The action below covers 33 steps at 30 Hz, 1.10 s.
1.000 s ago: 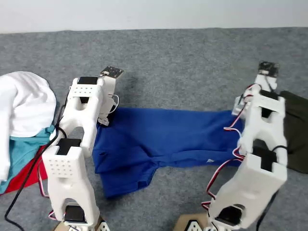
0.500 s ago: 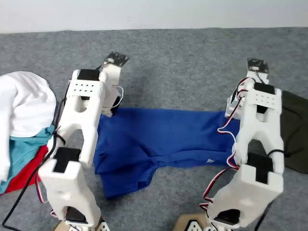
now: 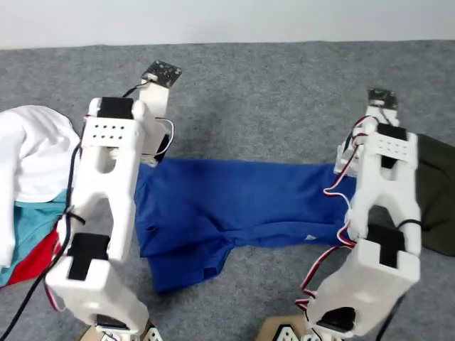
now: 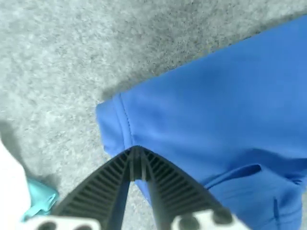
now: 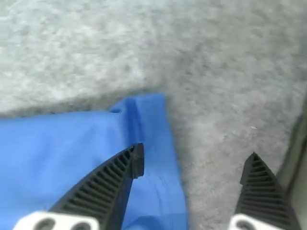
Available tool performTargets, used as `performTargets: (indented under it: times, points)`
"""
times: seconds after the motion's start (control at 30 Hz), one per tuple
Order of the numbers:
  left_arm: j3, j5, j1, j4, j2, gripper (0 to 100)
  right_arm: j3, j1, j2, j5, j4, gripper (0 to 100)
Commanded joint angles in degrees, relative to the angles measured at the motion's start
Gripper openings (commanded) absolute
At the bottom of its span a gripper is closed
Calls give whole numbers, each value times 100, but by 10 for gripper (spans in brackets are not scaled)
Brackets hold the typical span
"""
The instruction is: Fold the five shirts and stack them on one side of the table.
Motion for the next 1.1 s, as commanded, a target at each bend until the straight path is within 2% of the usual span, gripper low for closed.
performTargets:
  times: [0.0, 0.27, 0.47, 0.67, 0.87, 1.07]
  points:
    - [-84, 44, -9, 193, -800, 2, -360, 180, -277, 44, 312, 329]
    - [-66, 229, -26, 809, -2048, 2, -360, 154, -1253, 158, 1499, 329]
    - [-57, 396, -378, 1125, -2778, 2, -334, -22, -1842, 1011, 2686, 329]
    - [259, 387, -422, 1204, -3455, 2, -308, -268, -2264, 2048, 3820, 328]
    - [971, 369, -422, 1204, -4510, 2, 598, -295, -3143, 3226, 3829, 328]
    - [1763, -88, -422, 1196, -5389, 2, 2013, -286, -4031, 3613, 3767, 329]
